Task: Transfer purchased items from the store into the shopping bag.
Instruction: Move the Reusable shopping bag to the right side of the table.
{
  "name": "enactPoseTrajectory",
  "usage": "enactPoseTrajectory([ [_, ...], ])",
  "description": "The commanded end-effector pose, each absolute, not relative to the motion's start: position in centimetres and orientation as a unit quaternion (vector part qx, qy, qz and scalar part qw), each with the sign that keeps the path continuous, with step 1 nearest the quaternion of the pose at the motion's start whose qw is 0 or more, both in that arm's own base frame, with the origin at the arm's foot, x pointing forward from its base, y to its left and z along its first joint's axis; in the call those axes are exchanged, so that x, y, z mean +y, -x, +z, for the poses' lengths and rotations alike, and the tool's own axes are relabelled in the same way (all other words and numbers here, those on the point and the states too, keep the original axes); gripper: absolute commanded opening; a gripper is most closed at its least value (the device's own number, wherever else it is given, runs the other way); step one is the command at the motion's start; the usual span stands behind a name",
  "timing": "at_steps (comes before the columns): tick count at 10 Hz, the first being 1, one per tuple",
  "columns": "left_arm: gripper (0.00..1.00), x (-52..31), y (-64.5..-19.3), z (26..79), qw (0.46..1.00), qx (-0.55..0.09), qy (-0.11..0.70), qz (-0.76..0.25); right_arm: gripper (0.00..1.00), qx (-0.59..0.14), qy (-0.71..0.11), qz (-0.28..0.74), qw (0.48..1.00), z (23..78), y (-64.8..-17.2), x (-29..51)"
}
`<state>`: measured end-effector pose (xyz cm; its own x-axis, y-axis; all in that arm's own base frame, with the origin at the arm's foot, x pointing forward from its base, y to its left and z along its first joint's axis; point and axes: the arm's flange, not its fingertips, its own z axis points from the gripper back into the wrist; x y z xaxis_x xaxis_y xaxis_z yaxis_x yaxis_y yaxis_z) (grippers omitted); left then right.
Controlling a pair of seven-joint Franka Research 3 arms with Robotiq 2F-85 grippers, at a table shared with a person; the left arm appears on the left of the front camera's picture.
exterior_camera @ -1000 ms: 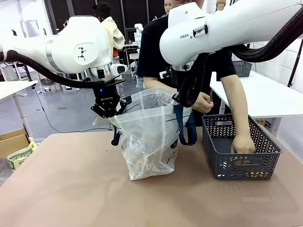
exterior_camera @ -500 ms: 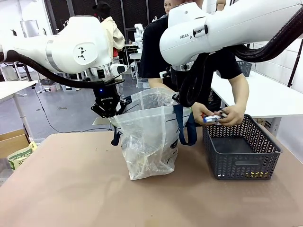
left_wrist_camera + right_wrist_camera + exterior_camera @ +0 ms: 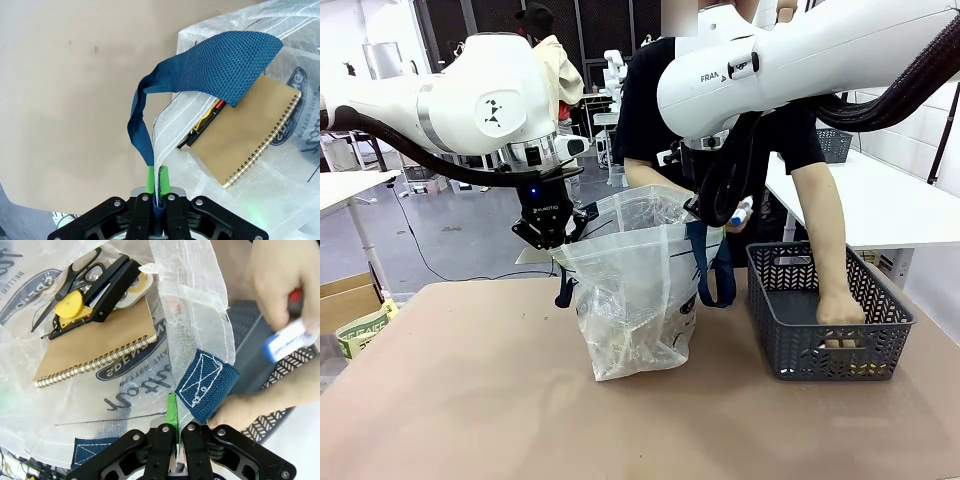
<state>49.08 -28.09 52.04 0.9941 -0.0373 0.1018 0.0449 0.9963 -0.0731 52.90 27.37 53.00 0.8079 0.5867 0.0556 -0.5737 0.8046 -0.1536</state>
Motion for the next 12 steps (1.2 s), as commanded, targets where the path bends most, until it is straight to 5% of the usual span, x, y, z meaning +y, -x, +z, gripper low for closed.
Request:
enactPoseTrajectory([
  [1, 0.0, -27.97, -49.1, 52.0, 0.998, -0.05, 0.037, -0.02, 0.0, -0.049, 0.065, 0.303, 0.949, 52.9, -52.84, 27.3],
  [12, 0.0, -27.97, -49.1, 52.0, 0.998, -0.05, 0.037, -0.02, 0.0, -0.049, 0.065, 0.303, 0.949, 52.9, -52.84, 27.3],
])
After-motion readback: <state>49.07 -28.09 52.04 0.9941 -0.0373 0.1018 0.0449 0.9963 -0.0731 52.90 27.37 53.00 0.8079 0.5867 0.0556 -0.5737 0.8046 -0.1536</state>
